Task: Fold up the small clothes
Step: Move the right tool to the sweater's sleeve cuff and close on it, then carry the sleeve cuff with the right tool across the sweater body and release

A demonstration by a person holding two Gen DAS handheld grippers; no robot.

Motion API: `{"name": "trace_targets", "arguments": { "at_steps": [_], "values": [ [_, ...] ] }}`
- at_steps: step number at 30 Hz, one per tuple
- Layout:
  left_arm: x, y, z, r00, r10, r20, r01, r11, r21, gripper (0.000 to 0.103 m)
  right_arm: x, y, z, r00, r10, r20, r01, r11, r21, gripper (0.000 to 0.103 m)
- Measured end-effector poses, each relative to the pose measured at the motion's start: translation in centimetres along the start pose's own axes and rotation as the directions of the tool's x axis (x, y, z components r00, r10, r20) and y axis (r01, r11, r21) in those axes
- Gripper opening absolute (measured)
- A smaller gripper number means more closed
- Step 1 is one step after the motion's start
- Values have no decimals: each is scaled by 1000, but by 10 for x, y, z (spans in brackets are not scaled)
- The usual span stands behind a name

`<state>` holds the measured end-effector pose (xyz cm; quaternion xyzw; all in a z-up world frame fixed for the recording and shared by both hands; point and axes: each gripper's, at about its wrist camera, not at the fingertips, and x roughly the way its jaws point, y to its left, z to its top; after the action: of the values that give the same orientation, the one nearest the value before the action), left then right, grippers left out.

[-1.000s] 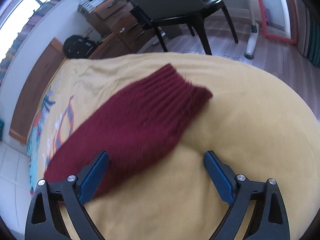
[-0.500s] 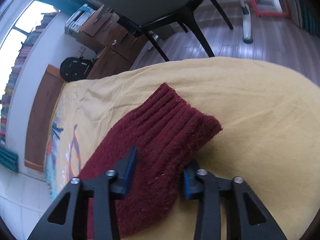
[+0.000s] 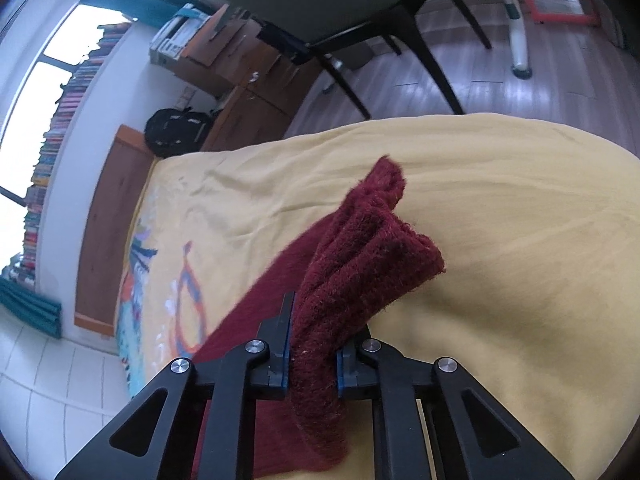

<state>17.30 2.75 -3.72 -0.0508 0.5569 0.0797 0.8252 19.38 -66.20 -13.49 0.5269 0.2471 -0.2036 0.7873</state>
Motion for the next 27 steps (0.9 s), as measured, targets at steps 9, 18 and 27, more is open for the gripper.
{"name": "trace_targets", "arguments": {
  "at_steps": [9, 18, 27],
  "values": [
    [-3, 22, -1, 999, -32, 12, 33, 998, -56, 102, 0, 62, -19, 993, 88, -80, -91, 995, -33, 15],
    [-12, 59, -2, 997, -59, 50, 65, 990, -129, 102, 18, 152, -74, 965, 154, -210, -177, 980, -91, 14],
    [-16, 111, -9, 996, -56, 75, 72, 971, -228, 102, 43, 247, -164, 912, 206, -355, -276, 948, -160, 14]
  ]
}}
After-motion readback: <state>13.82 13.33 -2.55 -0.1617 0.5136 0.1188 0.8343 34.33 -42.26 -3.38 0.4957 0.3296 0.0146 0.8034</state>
